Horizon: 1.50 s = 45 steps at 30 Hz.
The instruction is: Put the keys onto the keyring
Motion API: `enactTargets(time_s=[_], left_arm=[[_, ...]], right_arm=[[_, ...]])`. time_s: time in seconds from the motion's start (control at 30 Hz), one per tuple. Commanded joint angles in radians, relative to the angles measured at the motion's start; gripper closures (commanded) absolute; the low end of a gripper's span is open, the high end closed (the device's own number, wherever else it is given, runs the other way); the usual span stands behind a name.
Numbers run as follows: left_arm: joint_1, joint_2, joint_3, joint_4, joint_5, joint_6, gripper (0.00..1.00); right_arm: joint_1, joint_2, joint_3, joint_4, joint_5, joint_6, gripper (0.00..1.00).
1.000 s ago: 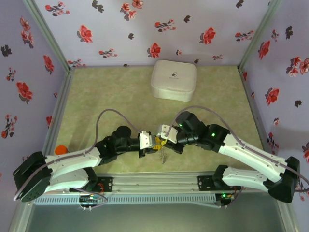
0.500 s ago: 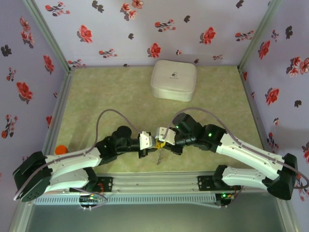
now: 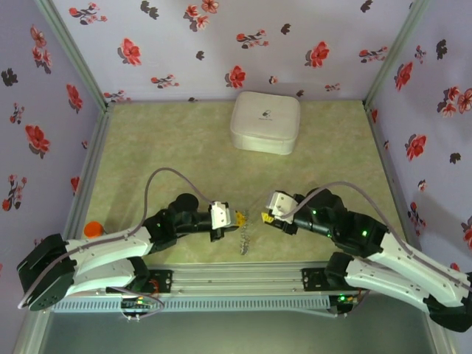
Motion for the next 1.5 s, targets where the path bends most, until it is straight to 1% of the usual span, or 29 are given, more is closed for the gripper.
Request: enactTargets(time_s=[0.0, 0.07, 0.17, 0.3, 0.37, 0.5, 0.6, 0.7, 0.8, 0.97, 1.27, 1.33, 1.47], left_arm=[[-0.006, -0.021, 0.000, 0.043, -0.017, 0.038, 1.00], [-0.006, -0.019, 0.002, 0.042, -0.019, 0.038, 1.00], [-0.006, -0.015, 0.006, 0.042, -0.019, 0.033, 1.00], [-0.007, -0.018, 0.006, 0.036, -0.019, 0.030, 1.00], [-0.007, -0.018, -0.006, 0.056, -0.021, 0.032, 1.00], [-0.008, -0.011, -0.055, 0.155, -0.060, 0.019, 1.00], [-0.007, -0.013, -0.091, 0.219, -0.080, 0.004, 1.00], [-0.007, -0.028, -0.099, 0.218, -0.086, 0.011, 1.00], [-0.006, -0.041, -0.100, 0.208, -0.100, 0.024, 1.00], [-0.006, -0.041, -0.097, 0.204, -0.107, 0.038, 1.00], [-0.007, -0.009, -0.084, 0.197, -0.103, 0.049, 1.00], [-0.008, -0.009, -0.084, 0.197, -0.103, 0.050, 1.00], [-0.007, -0.014, -0.082, 0.186, -0.100, 0.056, 1.00]], right_arm=[[0.006, 0.017, -0.039, 0.041, 0.111, 0.039, 0.59], [0.008, 0.045, -0.045, 0.053, 0.133, 0.073, 0.61], [0.007, 0.090, -0.057, 0.093, 0.174, 0.128, 0.58], [0.007, 0.131, -0.070, 0.152, 0.191, 0.253, 0.45], [0.002, 0.162, -0.064, 0.178, 0.181, 0.370, 0.40], [-0.007, 0.214, -0.010, 0.114, 0.150, 0.558, 0.39], [-0.015, 0.180, -0.011, 0.061, 0.103, 0.600, 0.39], [-0.033, 0.111, -0.036, 0.031, 0.063, 0.576, 0.39], [-0.039, 0.058, -0.058, 0.031, -0.007, 0.493, 0.40], [-0.037, 0.045, -0.068, 0.034, -0.102, 0.339, 0.43], [-0.036, 0.098, -0.056, -0.030, -0.203, 0.094, 0.44], [-0.036, 0.136, -0.047, -0.028, -0.220, 0.065, 0.44], [-0.036, 0.214, -0.009, -0.023, -0.239, 0.056, 0.43]])
